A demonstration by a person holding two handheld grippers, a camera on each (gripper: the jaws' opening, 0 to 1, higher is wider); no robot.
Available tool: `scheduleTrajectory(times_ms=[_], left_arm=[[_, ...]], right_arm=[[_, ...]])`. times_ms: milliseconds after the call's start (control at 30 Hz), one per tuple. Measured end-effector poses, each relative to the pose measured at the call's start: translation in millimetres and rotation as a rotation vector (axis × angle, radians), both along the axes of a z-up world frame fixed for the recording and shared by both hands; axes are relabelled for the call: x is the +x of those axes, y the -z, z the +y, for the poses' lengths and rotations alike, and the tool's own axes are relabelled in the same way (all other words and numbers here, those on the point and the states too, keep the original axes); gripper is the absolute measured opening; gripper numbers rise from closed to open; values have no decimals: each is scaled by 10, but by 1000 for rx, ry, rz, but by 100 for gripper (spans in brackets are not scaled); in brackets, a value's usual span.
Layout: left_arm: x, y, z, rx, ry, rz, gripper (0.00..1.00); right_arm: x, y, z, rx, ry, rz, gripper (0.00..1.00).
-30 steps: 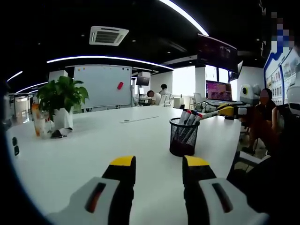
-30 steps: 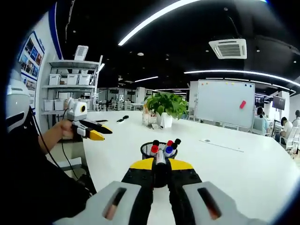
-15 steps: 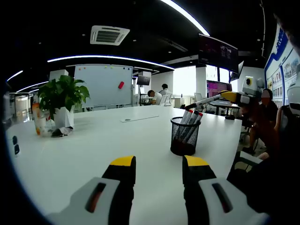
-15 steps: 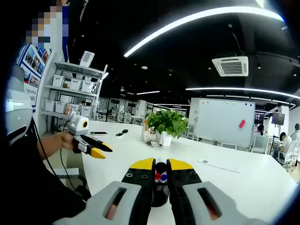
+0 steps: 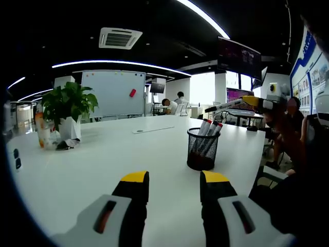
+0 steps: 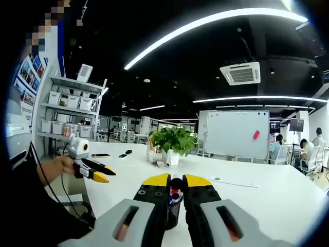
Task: Pick up the whiteboard markers from the pen holder and place them facing the whiteboard neatly
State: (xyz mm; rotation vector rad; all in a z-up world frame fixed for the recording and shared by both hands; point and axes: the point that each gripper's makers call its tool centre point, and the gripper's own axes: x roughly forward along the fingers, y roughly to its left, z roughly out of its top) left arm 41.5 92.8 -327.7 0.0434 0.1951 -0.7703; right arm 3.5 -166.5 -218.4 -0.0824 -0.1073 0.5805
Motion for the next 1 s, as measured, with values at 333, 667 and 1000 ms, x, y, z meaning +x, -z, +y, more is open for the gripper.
scheduleTrajectory(times_ms=[333,667,1000], left_arm=[[-2,10,-4,2,1,2,41],[-2,17,2,2,1,4,41],[-2,19,10,2,0,4,41]], right_arm=[[56,68,-127,7,92,14,12],[68,92,-162,3,123,5,12],[88,159,-209,-33,144,7,12]])
